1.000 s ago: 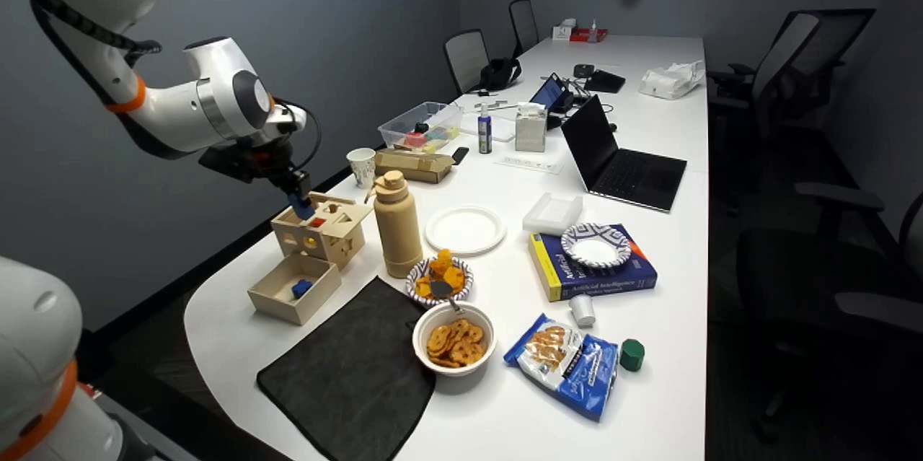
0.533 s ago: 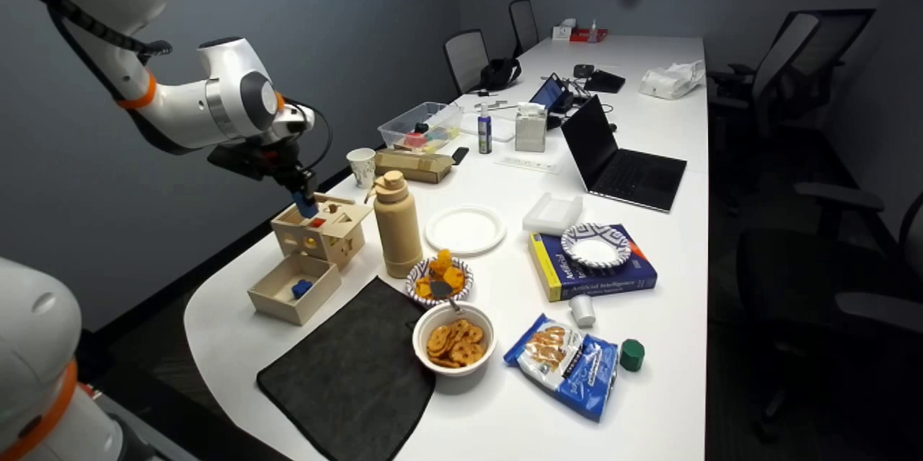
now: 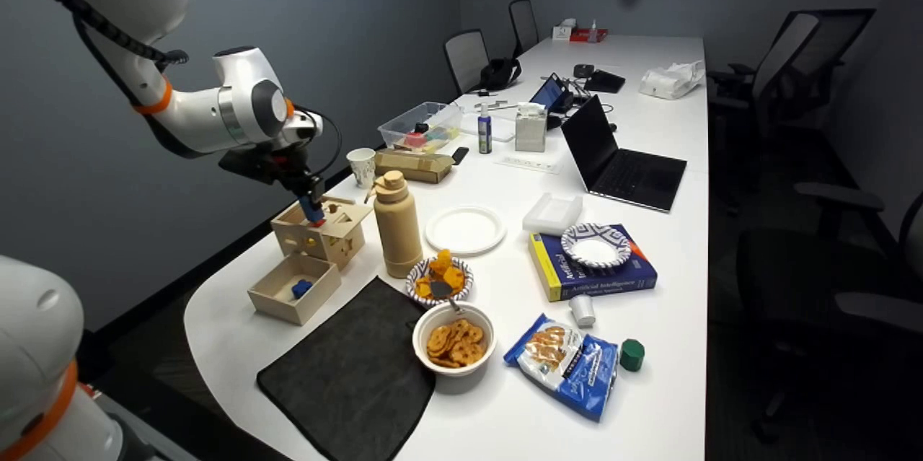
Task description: Pick up the yellow and blue objects and put them in the box
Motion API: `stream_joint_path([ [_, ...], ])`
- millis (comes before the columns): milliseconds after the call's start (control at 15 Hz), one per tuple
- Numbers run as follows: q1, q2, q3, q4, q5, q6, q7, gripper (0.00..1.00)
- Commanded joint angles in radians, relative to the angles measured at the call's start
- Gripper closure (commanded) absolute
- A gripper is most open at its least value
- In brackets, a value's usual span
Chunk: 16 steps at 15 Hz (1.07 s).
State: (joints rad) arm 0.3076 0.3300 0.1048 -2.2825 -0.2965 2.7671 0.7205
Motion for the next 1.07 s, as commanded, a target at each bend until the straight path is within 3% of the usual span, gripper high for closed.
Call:
stream_joint_path([
  [0, 0.022, 0.034, -0.016, 0.041, 0.052, -0.015, -0.049, 0.91],
  [1000, 0.062, 0.075, -0.064, 0.076, 0.087, -0.032, -0.073, 0.91],
])
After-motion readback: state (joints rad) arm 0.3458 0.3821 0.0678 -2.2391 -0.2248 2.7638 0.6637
